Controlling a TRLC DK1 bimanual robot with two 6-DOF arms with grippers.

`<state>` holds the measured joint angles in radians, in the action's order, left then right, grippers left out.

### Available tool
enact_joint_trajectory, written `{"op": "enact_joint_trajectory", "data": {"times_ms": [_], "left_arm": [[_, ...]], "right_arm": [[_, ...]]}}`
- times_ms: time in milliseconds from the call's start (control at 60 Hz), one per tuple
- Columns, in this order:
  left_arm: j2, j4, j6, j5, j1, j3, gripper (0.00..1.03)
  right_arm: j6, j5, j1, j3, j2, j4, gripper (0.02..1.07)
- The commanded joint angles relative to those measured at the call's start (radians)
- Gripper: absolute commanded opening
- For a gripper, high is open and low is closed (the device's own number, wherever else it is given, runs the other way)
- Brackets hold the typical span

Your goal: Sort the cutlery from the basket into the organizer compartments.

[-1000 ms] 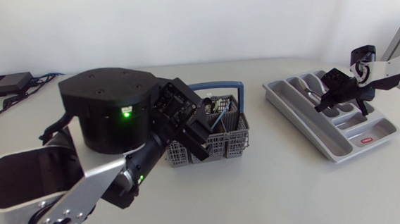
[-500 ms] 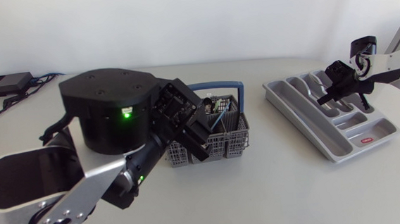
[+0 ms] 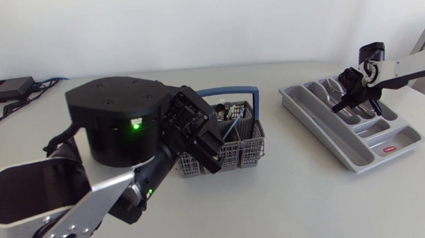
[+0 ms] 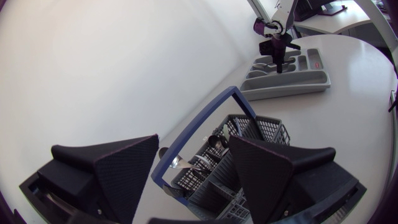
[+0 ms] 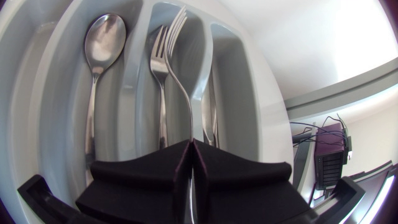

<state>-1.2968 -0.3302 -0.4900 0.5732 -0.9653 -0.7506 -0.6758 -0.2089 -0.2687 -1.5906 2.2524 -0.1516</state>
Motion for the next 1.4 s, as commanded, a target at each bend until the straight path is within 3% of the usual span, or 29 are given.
{"op": "enact_joint_trajectory", "data": {"times_ms": [0,233,500,867,1183,1383], "left_arm": [[0.014,-0.003,0.021,0.001,-0.007,0.019,0.78],[0.016,0.000,0.021,0.001,-0.009,0.017,0.78],[0.021,0.002,0.021,0.001,-0.009,0.017,0.78],[0.022,0.008,0.022,0.001,-0.015,0.019,0.78],[0.016,0.013,0.022,0.001,-0.026,0.013,0.78],[0.016,0.019,0.022,0.001,-0.027,0.016,0.79]], "right_arm": [[0.025,-0.007,0.022,-0.020,0.038,-0.009,0.29],[0.038,-0.004,0.025,-0.026,0.012,-0.031,0.63],[0.055,0.052,0.000,0.069,-0.169,-0.049,0.69],[-0.002,0.353,-0.055,0.391,-0.448,-0.160,0.68],[-0.079,0.401,-0.050,0.601,-0.508,-0.170,0.44],[-0.070,0.390,0.005,0.636,-0.481,-0.158,0.38]]}}
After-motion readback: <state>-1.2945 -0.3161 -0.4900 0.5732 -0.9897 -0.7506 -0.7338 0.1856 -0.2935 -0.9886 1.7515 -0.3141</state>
